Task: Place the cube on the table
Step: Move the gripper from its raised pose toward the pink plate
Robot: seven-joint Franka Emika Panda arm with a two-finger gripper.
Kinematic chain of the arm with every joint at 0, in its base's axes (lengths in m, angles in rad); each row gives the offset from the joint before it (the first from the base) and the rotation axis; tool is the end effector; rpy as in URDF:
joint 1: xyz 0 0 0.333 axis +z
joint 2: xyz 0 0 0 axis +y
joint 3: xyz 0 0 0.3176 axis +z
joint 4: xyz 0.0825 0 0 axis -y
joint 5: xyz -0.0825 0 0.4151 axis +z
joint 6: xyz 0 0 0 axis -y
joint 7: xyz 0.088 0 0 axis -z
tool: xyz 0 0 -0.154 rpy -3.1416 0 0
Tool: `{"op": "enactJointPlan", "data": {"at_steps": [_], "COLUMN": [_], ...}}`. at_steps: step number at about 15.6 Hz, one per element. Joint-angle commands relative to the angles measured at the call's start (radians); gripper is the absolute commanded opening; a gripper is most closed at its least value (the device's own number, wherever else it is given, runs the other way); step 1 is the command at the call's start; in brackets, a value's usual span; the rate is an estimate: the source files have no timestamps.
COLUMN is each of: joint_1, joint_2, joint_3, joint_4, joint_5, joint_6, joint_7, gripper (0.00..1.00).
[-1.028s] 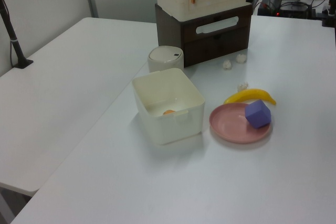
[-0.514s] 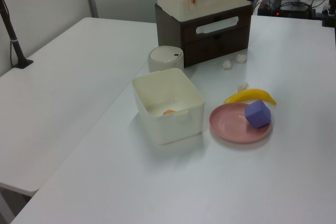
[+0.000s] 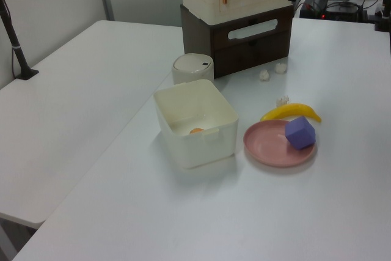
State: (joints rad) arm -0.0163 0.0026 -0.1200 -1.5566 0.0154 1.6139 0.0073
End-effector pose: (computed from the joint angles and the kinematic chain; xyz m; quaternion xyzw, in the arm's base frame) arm 0.5885 -0.0783 0.5888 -0.9970 0.0718 -0.0278 0.0058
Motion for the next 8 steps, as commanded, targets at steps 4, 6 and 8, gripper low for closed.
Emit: {"op": "enactJointPlan", "data": {"at_steps": [4, 6, 8], "joint_1": [0.021, 0.022, 0.029], "joint_2": [-0.004, -0.004, -0.006], "joint_3": [0.026, 0.029, 0.058], "joint_4": [-0.031, -0.051, -0.074], "joint_5": [-0.04, -0.04, -0.04], "joint_6": [-0.035, -0.078, -0.126], "joint_7": [0.065, 0.042, 0.04], "gripper": [1.0, 1.0, 1.0]}}
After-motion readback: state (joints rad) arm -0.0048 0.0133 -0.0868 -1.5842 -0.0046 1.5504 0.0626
